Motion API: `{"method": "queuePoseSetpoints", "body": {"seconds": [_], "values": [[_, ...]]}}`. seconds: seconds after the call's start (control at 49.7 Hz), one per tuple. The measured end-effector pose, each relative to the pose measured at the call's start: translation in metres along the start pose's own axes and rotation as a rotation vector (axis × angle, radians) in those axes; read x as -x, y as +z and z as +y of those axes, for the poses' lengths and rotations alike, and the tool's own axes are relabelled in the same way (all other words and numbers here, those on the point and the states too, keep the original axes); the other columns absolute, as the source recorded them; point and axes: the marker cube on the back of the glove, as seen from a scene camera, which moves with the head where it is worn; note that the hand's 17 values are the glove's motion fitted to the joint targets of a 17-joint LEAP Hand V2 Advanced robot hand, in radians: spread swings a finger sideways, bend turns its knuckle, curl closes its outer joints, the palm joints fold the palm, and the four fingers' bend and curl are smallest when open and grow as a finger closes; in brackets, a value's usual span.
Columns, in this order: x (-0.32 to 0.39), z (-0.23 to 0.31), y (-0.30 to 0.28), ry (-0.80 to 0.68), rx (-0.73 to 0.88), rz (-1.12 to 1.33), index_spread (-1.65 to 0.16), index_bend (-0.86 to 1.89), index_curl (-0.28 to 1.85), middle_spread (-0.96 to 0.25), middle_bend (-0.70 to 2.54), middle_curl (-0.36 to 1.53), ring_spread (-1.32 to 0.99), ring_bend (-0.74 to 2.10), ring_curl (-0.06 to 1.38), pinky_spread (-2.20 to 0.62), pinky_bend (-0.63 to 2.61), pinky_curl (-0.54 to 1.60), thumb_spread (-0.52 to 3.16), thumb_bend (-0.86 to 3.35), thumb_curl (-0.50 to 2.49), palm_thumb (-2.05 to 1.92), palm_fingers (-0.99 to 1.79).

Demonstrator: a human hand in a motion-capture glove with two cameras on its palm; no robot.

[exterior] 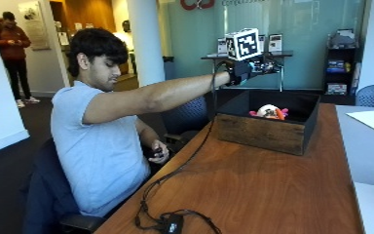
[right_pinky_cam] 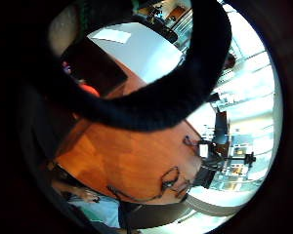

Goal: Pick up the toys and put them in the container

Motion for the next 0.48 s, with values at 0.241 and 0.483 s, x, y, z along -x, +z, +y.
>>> {"method": "queuePoseSetpoints", "body": {"seconds": [0.241, 0.483], "values": [[-0.04, 0.05, 0.0, 0.023, 0.041, 0.1, -0.37, 0.19, 0.56, -0.04, 0.16, 0.4, -0.11, 0.24, 0.28, 0.04, 0.59, 0.35, 1.32, -0.07, 0.15, -0.12, -0.04], [-0.086, 0.105, 0.062, 0.065, 0.148, 0.075, -0.36, 0.21, 0.53, -0.04, 0.16, 0.36, -0.11, 0.23, 0.29, 0.04, 0.56, 0.34, 1.32, -0.07, 0.13, -0.12, -0.01]]}}
